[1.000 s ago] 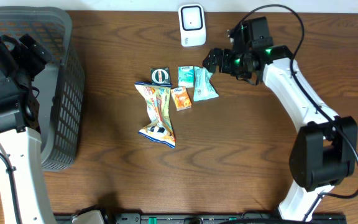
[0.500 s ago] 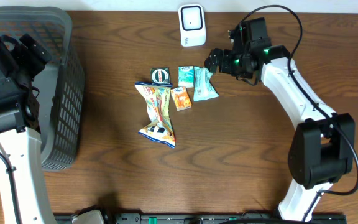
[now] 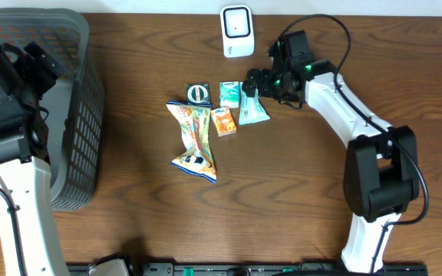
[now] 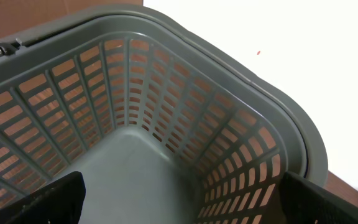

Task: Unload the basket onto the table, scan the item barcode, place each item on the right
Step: 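Lower the right gripper onto the light-green tissue pack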

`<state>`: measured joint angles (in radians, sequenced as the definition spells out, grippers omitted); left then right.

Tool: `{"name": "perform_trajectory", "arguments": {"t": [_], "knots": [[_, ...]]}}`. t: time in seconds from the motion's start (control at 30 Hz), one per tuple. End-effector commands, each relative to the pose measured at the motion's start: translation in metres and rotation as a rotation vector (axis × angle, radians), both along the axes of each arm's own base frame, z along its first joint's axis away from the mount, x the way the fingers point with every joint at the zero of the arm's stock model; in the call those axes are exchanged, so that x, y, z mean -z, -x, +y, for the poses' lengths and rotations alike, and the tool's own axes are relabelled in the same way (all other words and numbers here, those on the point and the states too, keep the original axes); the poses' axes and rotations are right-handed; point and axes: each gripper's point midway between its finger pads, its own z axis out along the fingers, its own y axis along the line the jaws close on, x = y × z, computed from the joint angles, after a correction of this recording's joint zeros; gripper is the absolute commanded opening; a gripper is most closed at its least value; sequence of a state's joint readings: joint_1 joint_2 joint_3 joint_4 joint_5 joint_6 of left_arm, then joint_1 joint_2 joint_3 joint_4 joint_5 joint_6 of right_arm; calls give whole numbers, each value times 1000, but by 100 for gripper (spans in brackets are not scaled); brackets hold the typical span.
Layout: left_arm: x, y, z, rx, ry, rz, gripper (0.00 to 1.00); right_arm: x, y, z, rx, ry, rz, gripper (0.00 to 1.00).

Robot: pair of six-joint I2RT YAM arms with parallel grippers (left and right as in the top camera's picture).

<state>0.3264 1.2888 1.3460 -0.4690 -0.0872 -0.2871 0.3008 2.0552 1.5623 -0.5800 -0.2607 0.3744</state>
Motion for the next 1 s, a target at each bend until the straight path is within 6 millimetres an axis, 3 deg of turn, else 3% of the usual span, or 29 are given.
{"name": "perform_trajectory", "arguments": {"t": [0.0,0.43,0.7,0.97], "knots": [[-7,0,2,-2,-13,-9,98,12,0,1,-4,28,12,99],[-7,0,2,-2,-13,-9,98,12,-1,2,-5,28,7,99],[-7,0,2,-2,-13,-9,97,18,-3,-14,39,115,1,99],[-7,0,2,-2,-14,-9,98,18,-3,-9,31,111,-11,99]]}}
